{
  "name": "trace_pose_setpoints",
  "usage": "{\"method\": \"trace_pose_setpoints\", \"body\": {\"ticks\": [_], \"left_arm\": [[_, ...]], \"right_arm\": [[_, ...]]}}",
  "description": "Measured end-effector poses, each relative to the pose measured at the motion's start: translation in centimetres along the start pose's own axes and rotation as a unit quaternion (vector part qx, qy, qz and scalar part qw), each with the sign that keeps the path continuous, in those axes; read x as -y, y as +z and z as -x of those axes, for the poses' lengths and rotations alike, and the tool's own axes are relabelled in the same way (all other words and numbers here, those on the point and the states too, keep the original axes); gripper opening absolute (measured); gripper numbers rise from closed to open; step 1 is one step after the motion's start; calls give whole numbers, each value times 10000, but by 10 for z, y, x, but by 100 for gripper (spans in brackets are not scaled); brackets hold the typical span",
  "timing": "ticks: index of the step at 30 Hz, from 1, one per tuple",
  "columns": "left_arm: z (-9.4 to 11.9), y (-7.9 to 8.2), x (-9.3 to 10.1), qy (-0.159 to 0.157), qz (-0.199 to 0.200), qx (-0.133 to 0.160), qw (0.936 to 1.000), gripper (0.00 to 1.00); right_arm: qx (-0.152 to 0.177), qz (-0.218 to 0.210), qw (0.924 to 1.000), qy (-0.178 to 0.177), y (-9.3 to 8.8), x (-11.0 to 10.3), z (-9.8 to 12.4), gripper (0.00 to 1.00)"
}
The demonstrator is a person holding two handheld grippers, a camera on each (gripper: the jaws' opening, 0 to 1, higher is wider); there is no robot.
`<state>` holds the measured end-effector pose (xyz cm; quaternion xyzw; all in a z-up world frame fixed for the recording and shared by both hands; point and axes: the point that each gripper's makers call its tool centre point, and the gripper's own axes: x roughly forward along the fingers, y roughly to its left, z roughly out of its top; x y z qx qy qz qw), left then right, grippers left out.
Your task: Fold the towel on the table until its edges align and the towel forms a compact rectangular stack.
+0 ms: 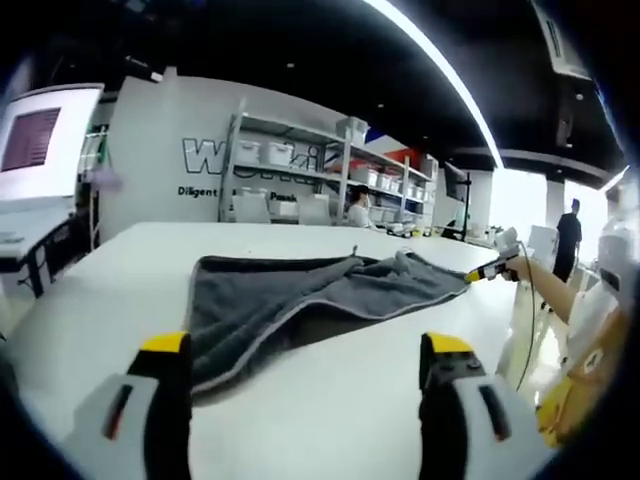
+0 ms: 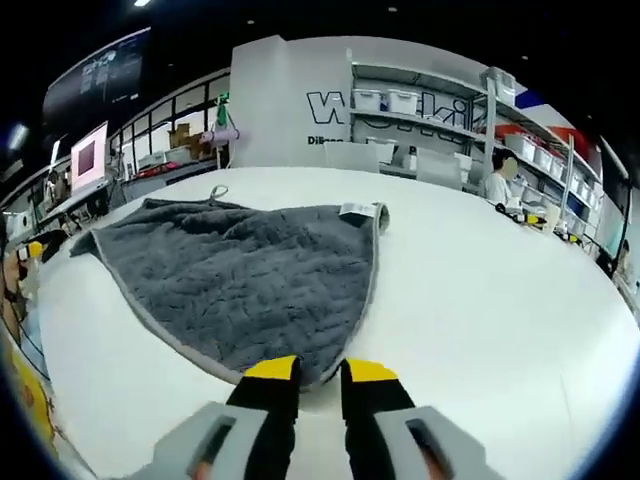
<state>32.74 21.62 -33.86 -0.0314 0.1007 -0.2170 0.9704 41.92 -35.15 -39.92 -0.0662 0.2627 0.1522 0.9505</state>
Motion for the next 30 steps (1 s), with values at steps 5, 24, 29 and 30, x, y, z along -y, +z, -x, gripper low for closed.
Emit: {"method": "trace_pose_setpoints", "body": {"ticks": [5, 24, 29, 30], "left_arm": [[-1, 0, 1, -24, 7, 15, 10000, 99], [-4, -2, 4, -115, 33, 26, 9999, 99], [-3, -3, 3, -119, 53, 28, 9999, 99], [-3, -4, 3, -118, 58, 24, 9999, 99]], "right_arm": [[129, -22, 9998, -129, 4, 8, 12, 4], [210, -390, 9962, -752, -29, 45, 79, 4], [160, -541, 9949, -834, -45, 48, 91, 4], [156, -560, 9948, -838, -47, 48, 94, 4]]}}
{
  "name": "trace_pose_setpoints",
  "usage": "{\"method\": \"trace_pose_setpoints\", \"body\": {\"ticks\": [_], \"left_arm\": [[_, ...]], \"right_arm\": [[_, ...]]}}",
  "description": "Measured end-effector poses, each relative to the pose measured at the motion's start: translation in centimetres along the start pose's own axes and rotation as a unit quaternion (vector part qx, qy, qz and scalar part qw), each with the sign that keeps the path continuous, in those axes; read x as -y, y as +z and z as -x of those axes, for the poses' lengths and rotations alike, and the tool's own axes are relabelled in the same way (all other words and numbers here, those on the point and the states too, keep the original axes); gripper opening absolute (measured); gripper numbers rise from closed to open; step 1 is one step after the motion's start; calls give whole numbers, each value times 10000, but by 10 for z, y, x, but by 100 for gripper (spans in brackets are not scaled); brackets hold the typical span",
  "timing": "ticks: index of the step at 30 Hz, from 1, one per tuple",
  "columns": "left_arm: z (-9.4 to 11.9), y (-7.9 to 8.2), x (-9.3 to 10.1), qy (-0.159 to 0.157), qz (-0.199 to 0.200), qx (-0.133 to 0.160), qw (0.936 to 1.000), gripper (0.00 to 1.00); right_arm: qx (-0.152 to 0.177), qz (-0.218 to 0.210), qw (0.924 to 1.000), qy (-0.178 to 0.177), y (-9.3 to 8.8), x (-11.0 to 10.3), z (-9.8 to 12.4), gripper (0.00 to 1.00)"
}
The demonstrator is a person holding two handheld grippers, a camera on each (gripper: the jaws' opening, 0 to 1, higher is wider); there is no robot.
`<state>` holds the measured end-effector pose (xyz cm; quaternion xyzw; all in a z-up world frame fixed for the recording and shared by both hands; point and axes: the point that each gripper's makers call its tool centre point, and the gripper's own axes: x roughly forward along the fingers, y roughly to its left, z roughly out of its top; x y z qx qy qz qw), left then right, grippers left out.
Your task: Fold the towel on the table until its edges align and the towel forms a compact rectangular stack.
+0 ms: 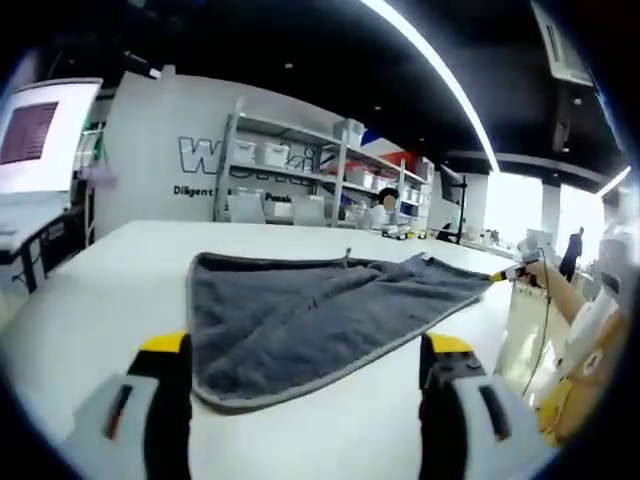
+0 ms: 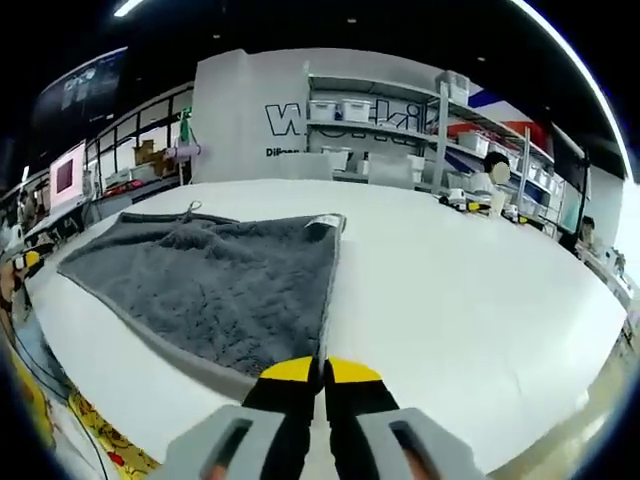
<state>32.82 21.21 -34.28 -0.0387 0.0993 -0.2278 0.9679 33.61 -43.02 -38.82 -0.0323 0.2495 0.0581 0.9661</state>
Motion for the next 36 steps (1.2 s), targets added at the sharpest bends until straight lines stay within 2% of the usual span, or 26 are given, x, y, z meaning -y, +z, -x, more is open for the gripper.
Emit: {"method": "trace_pose_setpoints", "body": {"ticks": [12, 18, 28, 36], "left_arm": [[-2, -2, -4, -46, 36, -9, 10000, 99], [-4, -3, -3, -102, 44, -20, 9999, 99], [-2, -5, -3, -67, 68, -26, 10000, 99], [-3, -7, -1, -80, 70, -59, 9999, 99]], "right_arm": [[-77, -85, 9999, -112, -22, -11, 27, 4], [-152, -120, 9997, -113, -29, -11, 29, 4], [-170, -92, 9997, -128, -28, -10, 25, 5], [-183, -101, 9997, -148, -31, -9, 24, 11]]}}
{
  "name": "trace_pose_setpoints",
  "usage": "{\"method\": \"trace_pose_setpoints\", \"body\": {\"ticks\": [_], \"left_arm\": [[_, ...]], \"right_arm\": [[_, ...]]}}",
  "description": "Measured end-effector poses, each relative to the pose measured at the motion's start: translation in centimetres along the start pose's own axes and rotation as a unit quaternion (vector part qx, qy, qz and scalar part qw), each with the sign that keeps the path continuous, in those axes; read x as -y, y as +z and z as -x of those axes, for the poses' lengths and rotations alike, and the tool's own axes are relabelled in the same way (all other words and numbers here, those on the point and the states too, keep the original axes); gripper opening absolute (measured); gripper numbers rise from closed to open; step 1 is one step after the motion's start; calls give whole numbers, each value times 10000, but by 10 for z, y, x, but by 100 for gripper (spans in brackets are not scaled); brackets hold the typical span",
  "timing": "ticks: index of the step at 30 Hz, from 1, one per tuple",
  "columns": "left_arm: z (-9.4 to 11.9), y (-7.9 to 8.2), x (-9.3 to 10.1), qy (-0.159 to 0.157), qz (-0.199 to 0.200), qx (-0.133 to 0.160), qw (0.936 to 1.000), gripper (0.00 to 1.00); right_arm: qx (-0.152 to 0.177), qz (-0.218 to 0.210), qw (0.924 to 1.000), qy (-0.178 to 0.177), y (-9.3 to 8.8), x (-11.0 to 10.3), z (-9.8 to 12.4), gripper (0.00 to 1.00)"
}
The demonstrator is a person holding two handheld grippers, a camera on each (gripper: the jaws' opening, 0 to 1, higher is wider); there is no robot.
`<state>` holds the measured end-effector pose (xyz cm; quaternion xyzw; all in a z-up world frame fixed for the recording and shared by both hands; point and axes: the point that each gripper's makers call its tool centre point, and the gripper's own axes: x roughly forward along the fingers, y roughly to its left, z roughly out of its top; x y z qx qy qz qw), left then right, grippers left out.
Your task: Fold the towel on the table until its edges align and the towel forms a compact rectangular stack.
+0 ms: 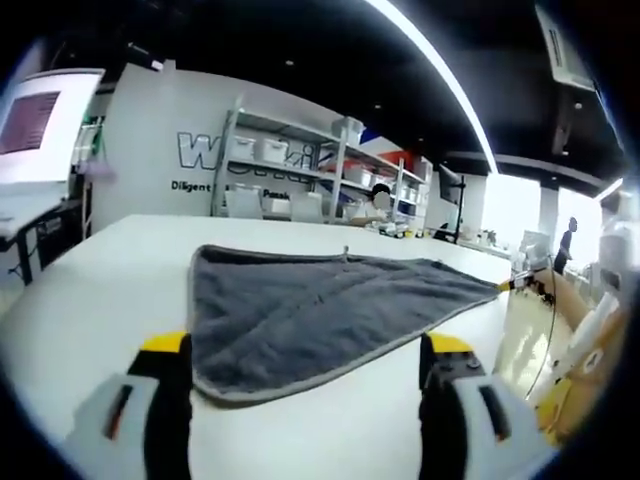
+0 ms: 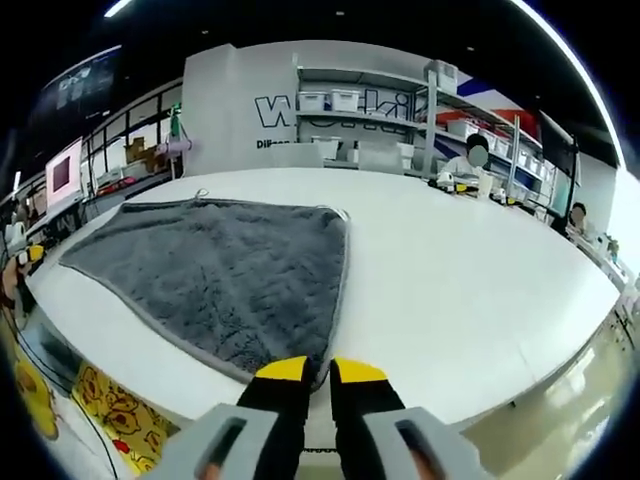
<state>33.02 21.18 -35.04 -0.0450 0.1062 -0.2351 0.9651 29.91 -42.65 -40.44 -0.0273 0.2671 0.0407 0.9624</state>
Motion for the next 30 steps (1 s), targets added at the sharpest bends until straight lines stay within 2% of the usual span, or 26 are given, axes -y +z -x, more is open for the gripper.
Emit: {"method": "trace_pose_setpoints", "body": {"ticks": [11, 20, 26, 30], "left_arm": [[2, -2, -1, 49, 11, -24, 10000, 99], [7, -5, -13, 245, 75, -54, 9997, 99], [10, -9, -20, 403, 79, -127, 9991, 99], [12, -10, -22, 473, 75, -158, 9987, 99]], "right_arm": [[299, 21, 9995, -123, 11, 4, 11, 24], [930, 84, 9956, -22, 37, -7, 16, 36], [998, 259, 9947, 49, 45, -19, 15, 53], [1192, 196, 9923, 272, 54, -33, 17, 63]]}}
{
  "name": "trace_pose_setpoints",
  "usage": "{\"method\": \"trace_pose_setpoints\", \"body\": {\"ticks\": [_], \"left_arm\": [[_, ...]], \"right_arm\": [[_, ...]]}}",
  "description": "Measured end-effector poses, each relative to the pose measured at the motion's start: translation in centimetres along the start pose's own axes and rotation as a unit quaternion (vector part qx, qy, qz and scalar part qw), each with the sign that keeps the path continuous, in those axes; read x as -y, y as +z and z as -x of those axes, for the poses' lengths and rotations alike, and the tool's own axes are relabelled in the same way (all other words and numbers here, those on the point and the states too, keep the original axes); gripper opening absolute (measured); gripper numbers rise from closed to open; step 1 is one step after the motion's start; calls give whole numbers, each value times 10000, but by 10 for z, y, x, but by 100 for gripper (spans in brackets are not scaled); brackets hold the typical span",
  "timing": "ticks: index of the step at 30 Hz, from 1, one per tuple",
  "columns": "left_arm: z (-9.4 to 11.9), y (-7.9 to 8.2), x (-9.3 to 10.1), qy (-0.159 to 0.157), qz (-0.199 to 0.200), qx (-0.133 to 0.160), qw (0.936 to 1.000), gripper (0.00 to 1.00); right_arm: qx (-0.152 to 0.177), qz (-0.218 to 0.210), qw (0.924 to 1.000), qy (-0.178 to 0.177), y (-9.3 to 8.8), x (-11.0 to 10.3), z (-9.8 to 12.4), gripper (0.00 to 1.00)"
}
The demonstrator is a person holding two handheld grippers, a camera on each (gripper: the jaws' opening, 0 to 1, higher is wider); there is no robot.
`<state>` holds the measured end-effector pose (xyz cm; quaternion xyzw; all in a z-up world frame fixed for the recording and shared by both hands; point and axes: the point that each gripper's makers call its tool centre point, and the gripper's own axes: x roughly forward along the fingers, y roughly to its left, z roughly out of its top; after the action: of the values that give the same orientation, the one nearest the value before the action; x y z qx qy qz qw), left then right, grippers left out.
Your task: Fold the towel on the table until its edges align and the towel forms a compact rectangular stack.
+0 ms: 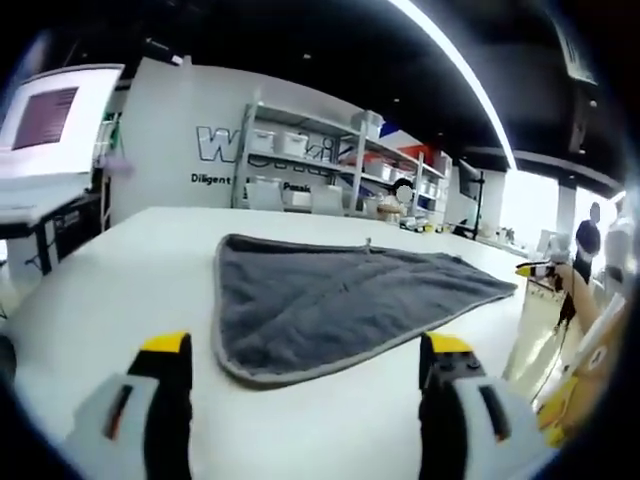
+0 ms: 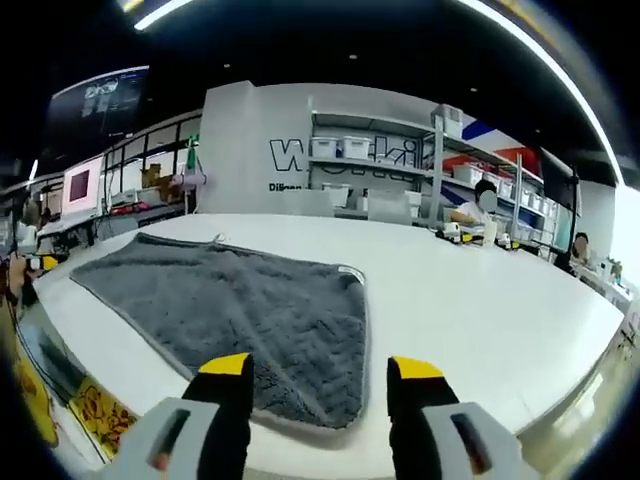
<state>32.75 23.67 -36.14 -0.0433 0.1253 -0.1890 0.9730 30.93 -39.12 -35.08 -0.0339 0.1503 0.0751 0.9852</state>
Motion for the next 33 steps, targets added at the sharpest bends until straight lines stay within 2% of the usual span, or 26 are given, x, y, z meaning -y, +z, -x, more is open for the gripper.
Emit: {"method": "trace_pose_setpoints", "body": {"ticks": [6, 12, 22, 33], "left_arm": [[1, 2, 2, 23, -24, -7, 10000, 99], [1, 3, 6, 20, -59, -17, 10000, 99], [4, 3, 7, 31, -63, -27, 10000, 99], [2, -1, 6, 28, -41, -81, 10000, 99]], "right_arm": [[225, -63, 9996, 160, 13, -13, -1, 80], [333, -93, 9990, 287, 21, -20, -4, 90], [199, -105, 9993, 296, 20, -20, -1, 99], [67, -136, 9989, 441, 15, -27, -3, 99]]}}
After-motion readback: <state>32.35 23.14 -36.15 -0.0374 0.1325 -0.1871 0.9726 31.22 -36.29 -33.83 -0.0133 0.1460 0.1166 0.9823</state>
